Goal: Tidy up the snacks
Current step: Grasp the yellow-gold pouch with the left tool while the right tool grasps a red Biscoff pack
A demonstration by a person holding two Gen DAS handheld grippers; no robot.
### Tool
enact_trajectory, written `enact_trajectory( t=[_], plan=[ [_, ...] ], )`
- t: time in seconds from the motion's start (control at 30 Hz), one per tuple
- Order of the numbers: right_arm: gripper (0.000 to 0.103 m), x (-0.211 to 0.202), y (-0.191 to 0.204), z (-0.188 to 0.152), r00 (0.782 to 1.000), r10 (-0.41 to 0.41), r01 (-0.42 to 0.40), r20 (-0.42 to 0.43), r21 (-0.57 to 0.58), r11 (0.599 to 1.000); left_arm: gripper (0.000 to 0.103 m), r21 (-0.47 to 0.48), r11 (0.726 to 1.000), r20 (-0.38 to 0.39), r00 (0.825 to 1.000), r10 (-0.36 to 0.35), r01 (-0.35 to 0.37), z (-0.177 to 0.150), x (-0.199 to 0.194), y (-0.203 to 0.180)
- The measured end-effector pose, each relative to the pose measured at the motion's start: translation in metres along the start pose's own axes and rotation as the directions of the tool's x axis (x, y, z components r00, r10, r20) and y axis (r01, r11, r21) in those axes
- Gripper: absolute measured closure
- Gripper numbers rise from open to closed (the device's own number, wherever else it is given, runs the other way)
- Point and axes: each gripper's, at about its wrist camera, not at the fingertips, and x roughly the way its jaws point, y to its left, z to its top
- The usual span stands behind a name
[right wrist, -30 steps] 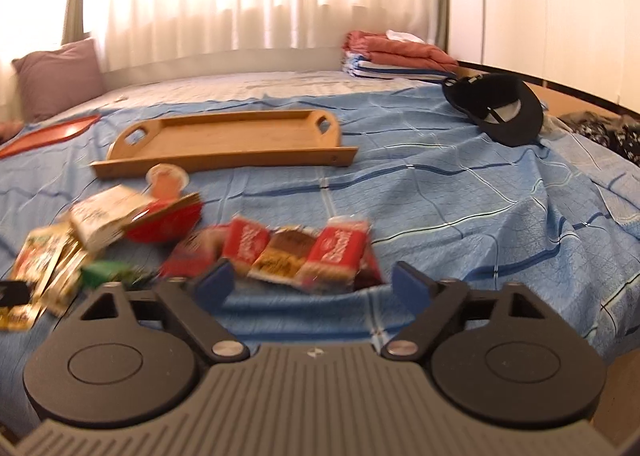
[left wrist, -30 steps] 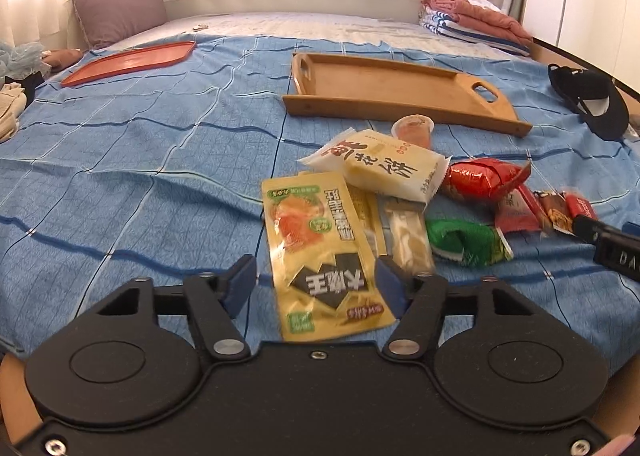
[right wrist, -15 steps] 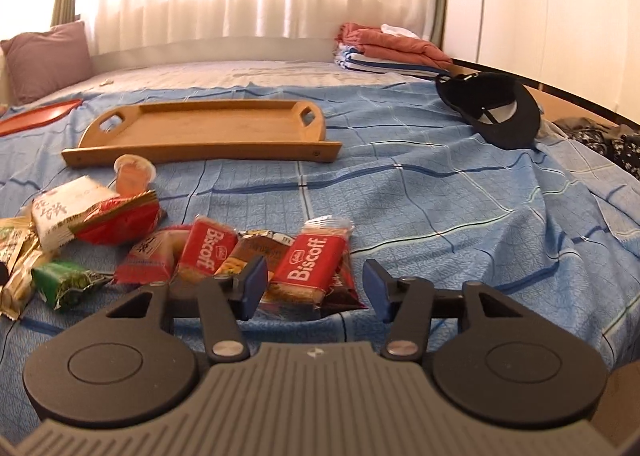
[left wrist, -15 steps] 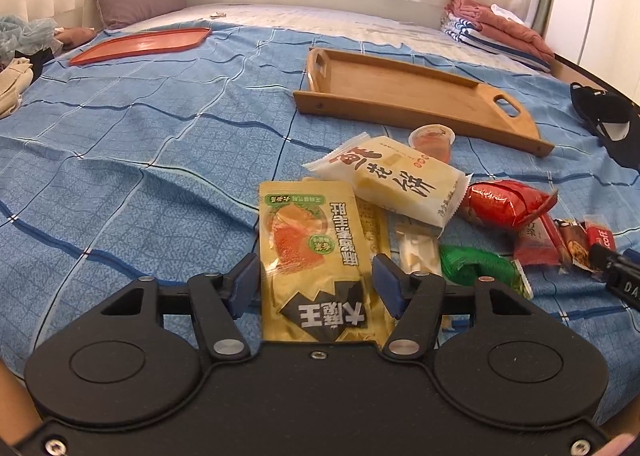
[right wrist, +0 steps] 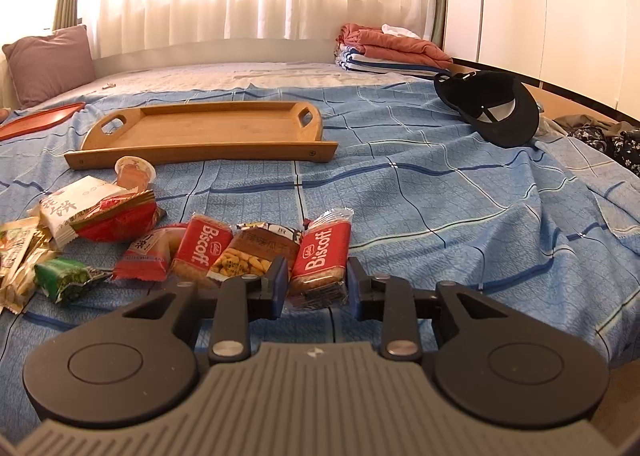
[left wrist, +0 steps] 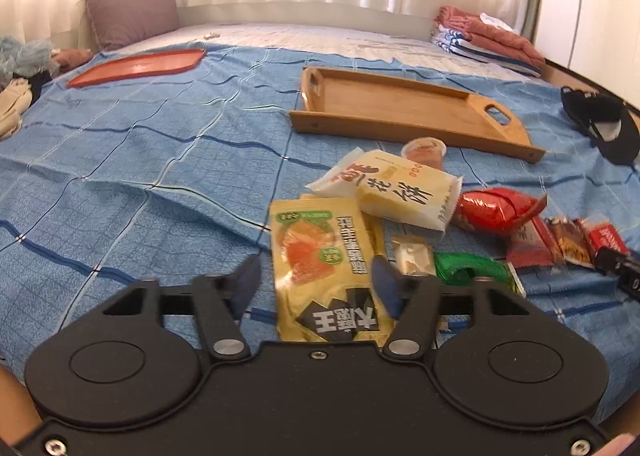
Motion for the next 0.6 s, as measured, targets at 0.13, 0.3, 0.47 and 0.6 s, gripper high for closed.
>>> enact_trajectory(
  t=[0.13,0.3,0.47,0.6],
  plan=[
    [0.066,-0.005,0.001,-0.002,1.0,0.002,-0.002,0.003,-0.021,1.0,0.032,0.043,0.999,-0.011,0.999,0.032,-0.032,-0.006,0.017,-0.014],
    [0.066,-0.011,0.003,-0.003,1.0,0.011,-0.011,0.01,-0.025,1.0,0.04,0.03,0.999,-0.005,1.0,0.018,-0.018,-0.007,0.016,-0.013],
    [0.067,-0.015,0.001,-0.003,1.0,0.011,-0.011,0.016,-0.029,1.0,0.04,0.053,0.999,-0.014,1.0,0.001,0.0,-0.011,0.004,-0.002],
    [0.047,-0.013,0.0,-0.006,1.0,0.007,-0.007,0.006,-0.027,1.0,0.04,0.057,0.998,-0.009,1.0,0.017,-0.016,-0.01,-0.005,0.005]
  ],
)
